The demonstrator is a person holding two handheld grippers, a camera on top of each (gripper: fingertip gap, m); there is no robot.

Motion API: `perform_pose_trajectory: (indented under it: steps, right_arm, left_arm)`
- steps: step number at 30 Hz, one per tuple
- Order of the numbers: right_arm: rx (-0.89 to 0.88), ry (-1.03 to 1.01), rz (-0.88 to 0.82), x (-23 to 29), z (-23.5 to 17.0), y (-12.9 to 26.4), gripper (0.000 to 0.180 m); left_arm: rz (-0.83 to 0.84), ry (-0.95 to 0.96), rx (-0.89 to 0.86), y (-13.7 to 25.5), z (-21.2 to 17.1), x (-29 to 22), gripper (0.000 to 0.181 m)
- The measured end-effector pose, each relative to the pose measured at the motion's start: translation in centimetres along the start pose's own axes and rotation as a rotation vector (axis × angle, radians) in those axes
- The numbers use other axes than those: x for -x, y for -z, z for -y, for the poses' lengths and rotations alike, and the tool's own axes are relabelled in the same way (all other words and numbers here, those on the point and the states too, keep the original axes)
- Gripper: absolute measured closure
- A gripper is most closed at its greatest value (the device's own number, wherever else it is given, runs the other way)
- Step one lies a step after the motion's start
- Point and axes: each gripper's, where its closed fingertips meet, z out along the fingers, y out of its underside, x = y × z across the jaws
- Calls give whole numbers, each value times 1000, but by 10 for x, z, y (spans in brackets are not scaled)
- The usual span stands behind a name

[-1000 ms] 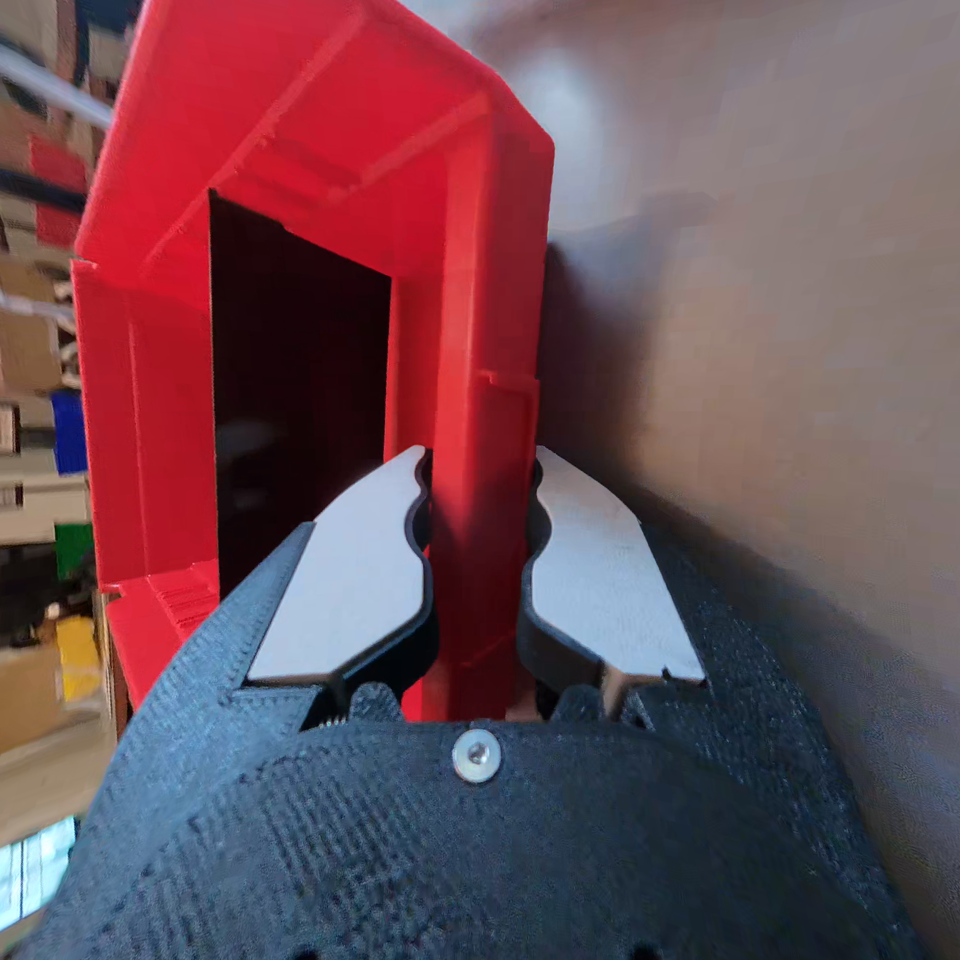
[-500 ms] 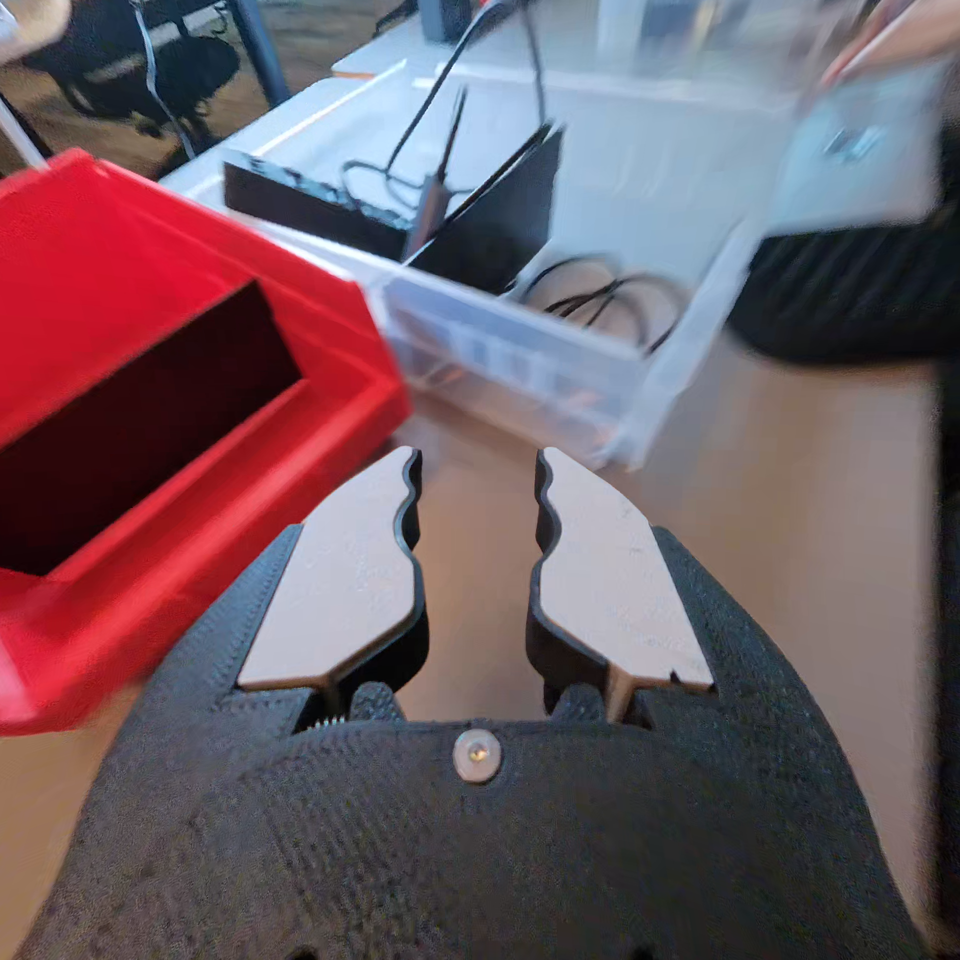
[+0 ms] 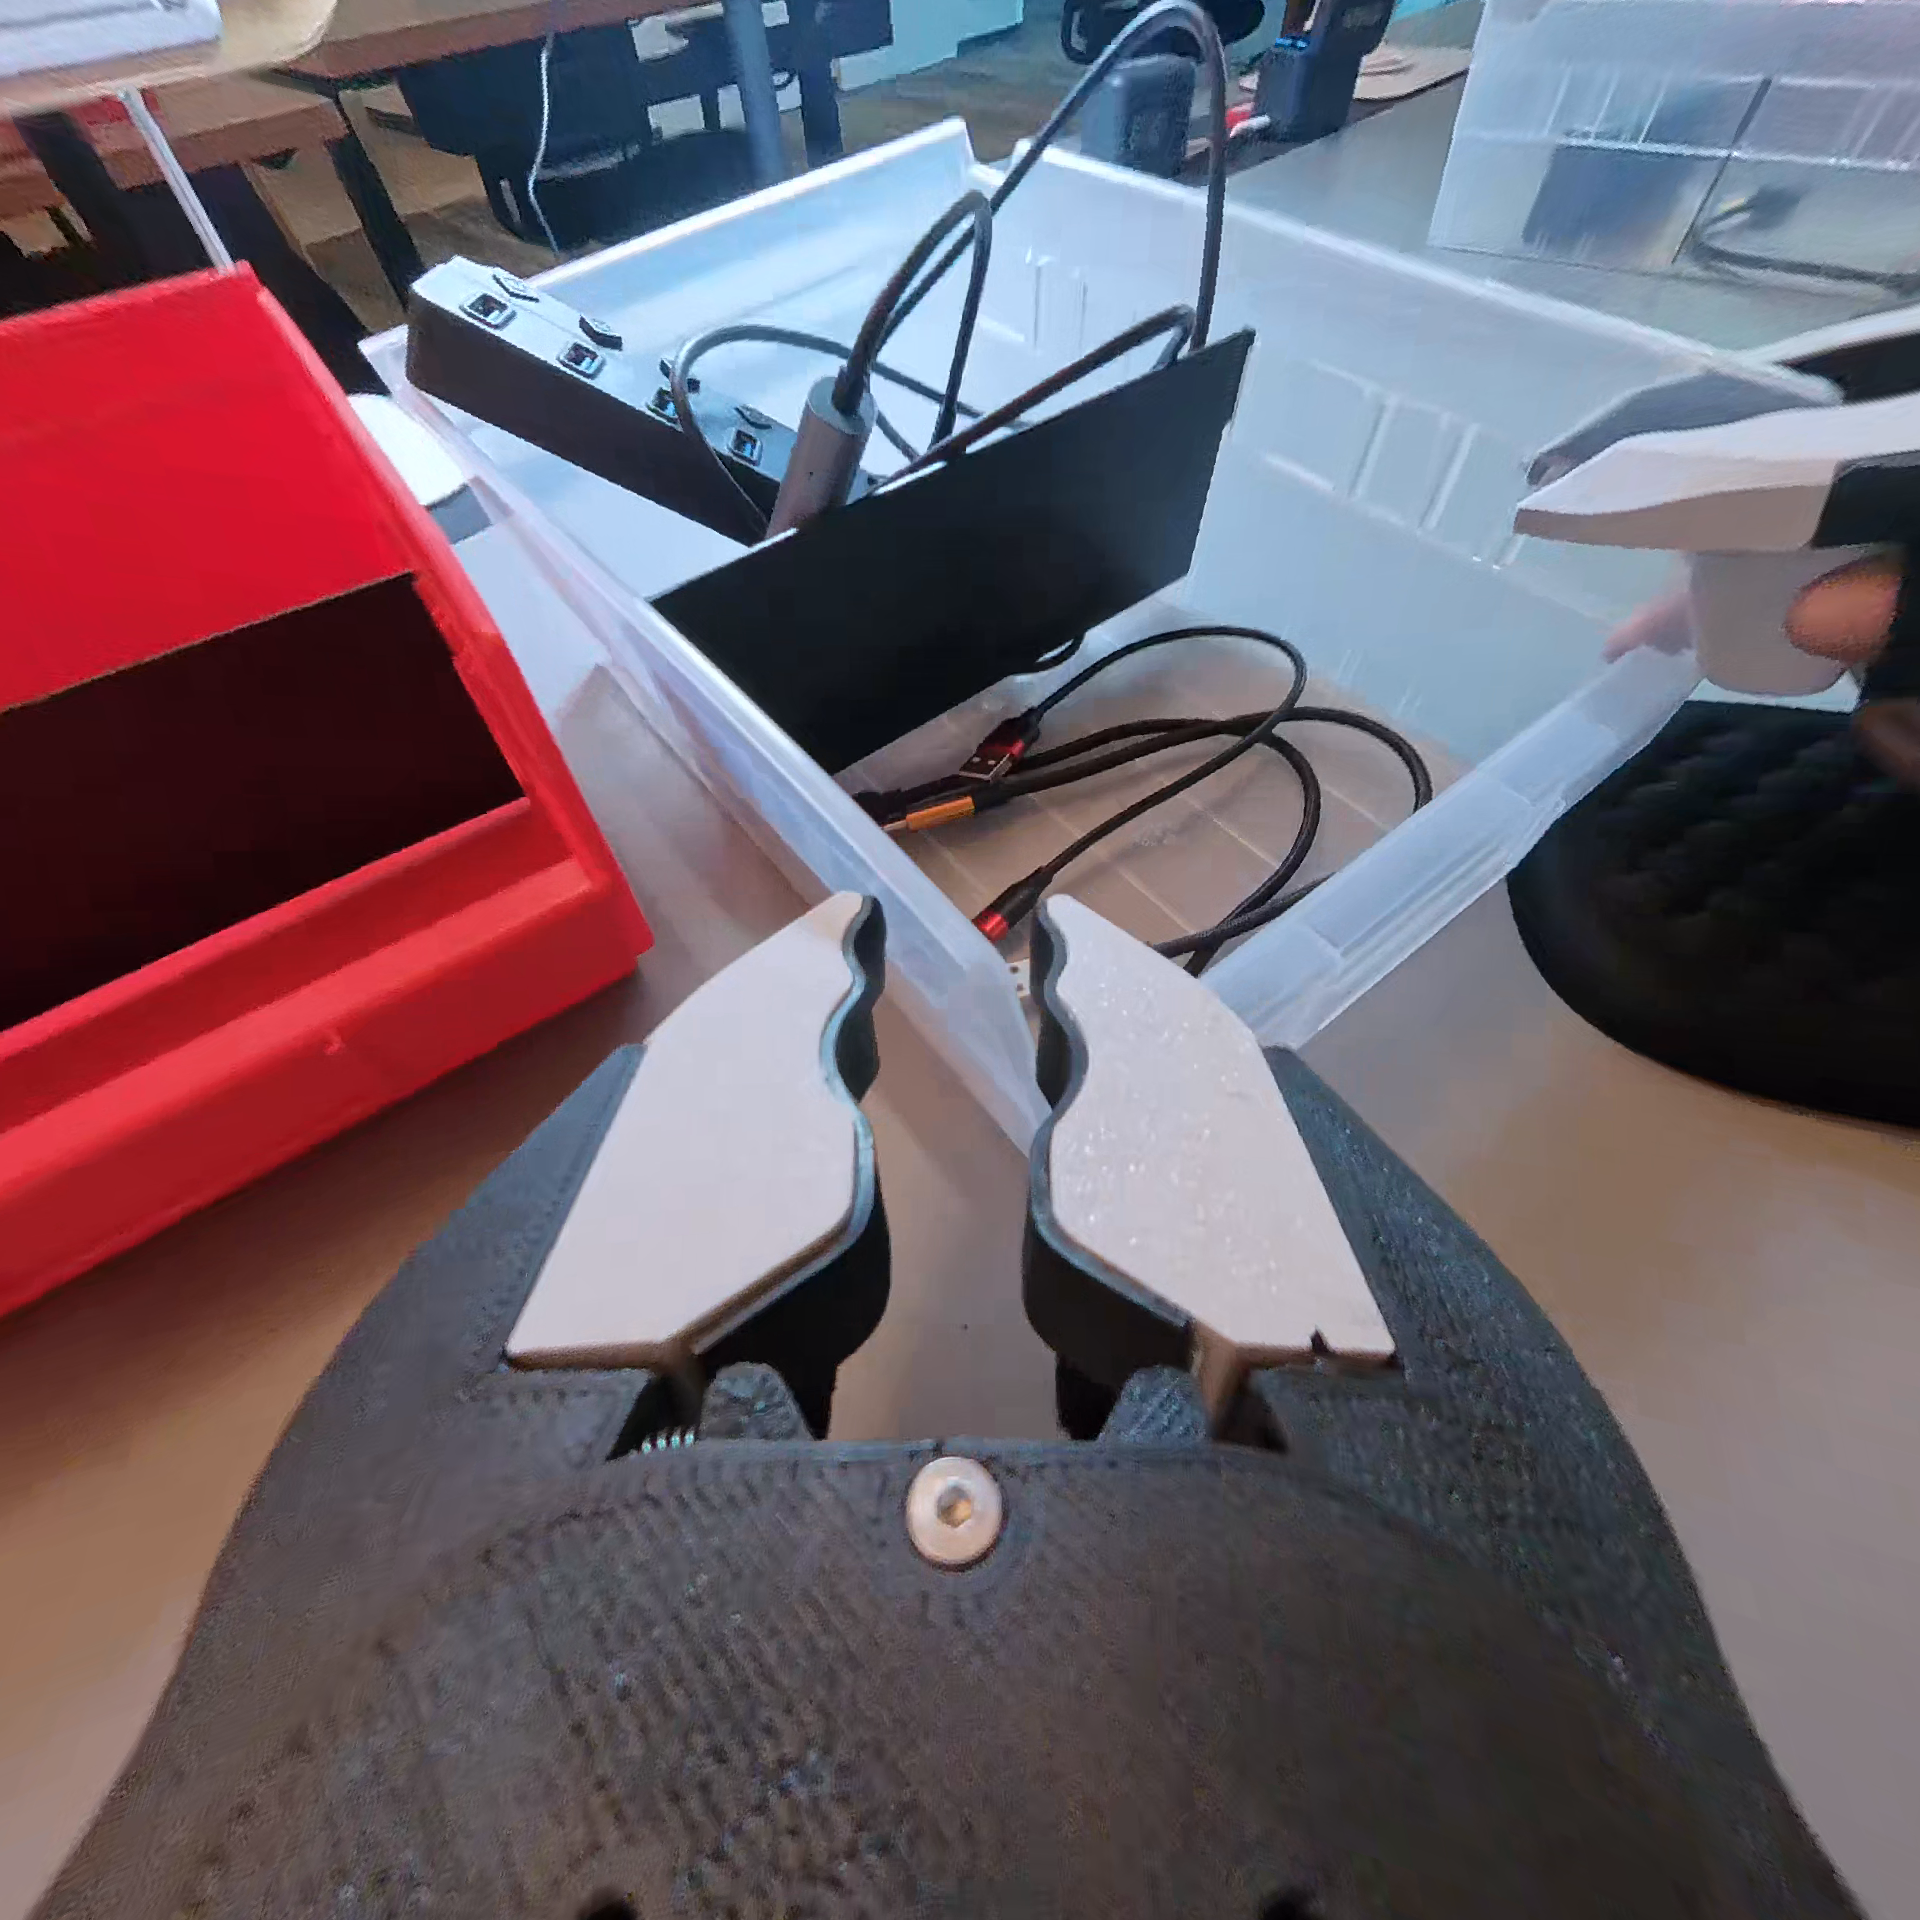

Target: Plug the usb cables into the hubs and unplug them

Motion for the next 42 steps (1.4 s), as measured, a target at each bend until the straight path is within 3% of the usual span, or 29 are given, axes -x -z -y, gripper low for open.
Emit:
perform_pose_trajectory:
  steps: [6, 12, 19, 25, 30, 37, 40, 42]
  right_arm:
    - [-159, 64, -71, 8, 42, 35, 166]
    - [-306, 87, 35, 65, 109, 53, 163]
    - [-308, 93, 362, 208, 156, -2, 161]
    - [-221, 69, 636, 328, 151, -58, 155]
    - [-123, 58, 688, 368, 114, -105, 153]
    - [-8, 123, 599, 352, 61, -137, 148]
    - [32, 254, 637, 343, 51, -132, 143]
    - [18, 303, 711, 333, 59, -119, 123]
  left_arm:
    - [57, -122, -130, 33, 40, -4, 157]
    - [221, -180, -215, 115, 83, 28, 159]
    - [525, -115, -139, 238, 65, 122, 161]
    - [722, -10, -48, 312, 19, 200, 164]
    - [713, 77, 44, 305, -37, 246, 165]
    - [622, 176, 102, 245, -98, 270, 167]
    - [606, 136, 125, 236, -102, 269, 166]
    - [605, 109, 59, 246, -85, 269, 154]
